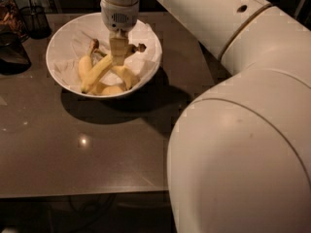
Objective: Pick banana from white bowl
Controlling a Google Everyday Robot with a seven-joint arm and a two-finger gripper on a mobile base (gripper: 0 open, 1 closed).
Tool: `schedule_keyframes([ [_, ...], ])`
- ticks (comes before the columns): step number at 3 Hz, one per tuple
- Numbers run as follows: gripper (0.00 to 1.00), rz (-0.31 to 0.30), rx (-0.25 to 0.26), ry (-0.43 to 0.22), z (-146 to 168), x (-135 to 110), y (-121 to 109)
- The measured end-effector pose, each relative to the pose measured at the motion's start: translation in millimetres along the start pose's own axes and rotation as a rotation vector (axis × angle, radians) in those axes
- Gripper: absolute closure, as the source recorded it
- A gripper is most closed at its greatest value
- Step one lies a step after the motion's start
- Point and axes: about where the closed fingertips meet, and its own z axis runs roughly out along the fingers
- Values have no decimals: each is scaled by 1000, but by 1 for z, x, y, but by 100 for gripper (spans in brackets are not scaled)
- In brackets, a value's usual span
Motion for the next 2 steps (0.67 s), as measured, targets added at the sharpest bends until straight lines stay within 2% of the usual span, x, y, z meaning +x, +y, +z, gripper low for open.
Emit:
schedule_keyframes([
  [1, 100, -13, 19, -58, -17, 2, 5],
  [2, 100, -13, 23, -63, -16, 0, 3],
])
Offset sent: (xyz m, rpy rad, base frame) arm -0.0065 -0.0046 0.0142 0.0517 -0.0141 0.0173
